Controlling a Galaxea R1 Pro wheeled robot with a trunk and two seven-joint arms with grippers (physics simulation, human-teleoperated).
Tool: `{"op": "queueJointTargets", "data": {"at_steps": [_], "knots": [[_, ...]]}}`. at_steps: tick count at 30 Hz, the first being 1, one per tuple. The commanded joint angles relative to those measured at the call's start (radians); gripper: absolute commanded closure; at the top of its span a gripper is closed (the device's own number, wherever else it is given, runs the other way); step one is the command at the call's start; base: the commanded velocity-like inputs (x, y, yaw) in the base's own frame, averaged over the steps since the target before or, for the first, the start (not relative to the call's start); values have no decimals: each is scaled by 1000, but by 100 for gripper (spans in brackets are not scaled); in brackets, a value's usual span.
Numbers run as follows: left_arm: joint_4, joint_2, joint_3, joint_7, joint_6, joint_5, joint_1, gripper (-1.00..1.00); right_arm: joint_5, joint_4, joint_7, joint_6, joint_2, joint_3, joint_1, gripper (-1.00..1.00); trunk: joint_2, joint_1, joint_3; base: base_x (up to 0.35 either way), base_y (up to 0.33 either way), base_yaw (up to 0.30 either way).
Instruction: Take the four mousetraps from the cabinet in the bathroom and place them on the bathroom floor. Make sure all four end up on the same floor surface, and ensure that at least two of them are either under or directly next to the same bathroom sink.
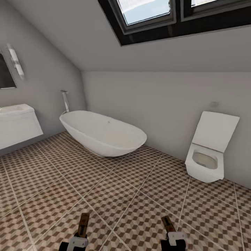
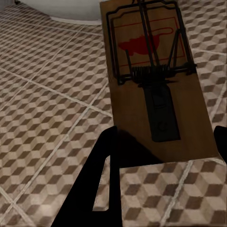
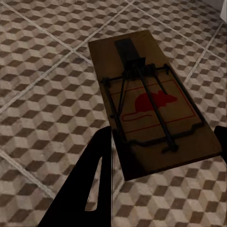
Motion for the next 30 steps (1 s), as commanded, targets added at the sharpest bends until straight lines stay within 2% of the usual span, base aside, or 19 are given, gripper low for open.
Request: {"op": "queueJointTargets", "data": {"at_steps": [1, 16, 30], "knots": [[4, -1, -8, 4, -4, 3, -1, 100, 8, 0, -8, 1, 0, 3, 0, 100, -1, 0, -1, 6, 0, 290], [4, -1, -8, 4, -4, 3, -1, 100, 8, 0, -8, 1, 0, 3, 0, 100, -1, 0, -1, 99, 0, 290], [4, -1, -8, 4, -4, 3, -1, 100, 8, 0, -8, 1, 0, 3, 0, 100, -1, 0, -1, 209, 0, 290]]}}
